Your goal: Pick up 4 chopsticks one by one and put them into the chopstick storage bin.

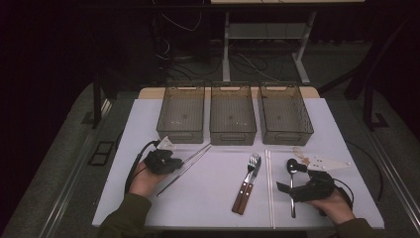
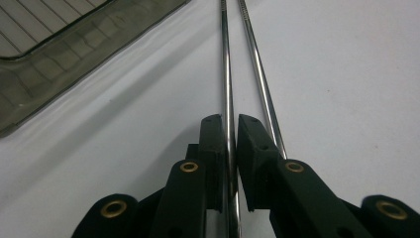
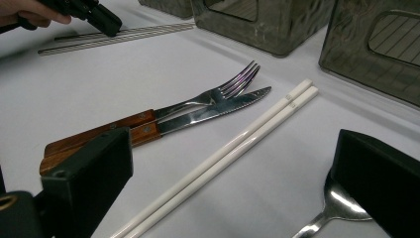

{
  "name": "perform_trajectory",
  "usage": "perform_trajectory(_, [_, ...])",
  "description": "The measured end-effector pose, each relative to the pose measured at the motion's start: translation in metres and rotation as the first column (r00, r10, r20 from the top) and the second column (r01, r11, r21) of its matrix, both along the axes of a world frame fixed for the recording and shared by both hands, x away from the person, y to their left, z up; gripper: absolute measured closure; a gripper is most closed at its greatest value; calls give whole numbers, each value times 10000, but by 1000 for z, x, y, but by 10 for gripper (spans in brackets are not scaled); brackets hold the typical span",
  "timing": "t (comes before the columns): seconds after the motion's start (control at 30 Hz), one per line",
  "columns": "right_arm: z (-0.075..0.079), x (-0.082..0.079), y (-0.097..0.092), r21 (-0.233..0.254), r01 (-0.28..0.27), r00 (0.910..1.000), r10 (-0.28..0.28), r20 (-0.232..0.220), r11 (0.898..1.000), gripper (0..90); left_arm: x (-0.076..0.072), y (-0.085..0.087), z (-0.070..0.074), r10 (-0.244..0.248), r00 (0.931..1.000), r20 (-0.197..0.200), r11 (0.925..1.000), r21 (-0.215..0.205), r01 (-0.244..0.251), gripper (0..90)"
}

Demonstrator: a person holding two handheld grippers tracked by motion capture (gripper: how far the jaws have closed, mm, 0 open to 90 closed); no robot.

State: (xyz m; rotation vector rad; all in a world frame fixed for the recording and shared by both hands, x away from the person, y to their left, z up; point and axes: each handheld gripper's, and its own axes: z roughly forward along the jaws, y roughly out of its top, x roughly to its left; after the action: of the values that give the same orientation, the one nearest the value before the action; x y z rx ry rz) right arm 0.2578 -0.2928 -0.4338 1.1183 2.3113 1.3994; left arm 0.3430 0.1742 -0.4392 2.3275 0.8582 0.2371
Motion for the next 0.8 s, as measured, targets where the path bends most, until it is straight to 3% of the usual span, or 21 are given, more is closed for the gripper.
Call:
perform_trajectory(0.23, [0,0,0,-7,-13,10000,13,1,10000,27,1,-1,0,3,9998,-196,10000,-11,-3,835])
perform_trajectory(0.4, [0,1,0,-4,-36,10000,36,-37,10000,27,6,-3,4,3,9979,-642,9998,186,9,835])
perform_trajectory(0.53, [0,1,1,-80,-83,9999,83,-62,9999,27,13,-8,8,-106,9939,-1096,9976,662,180,832])
perform_trajectory(0.8, [-1,1,1,-60,-112,9999,112,-66,9999,27,23,-24,16,20,9826,-1856,9820,1858,331,830])
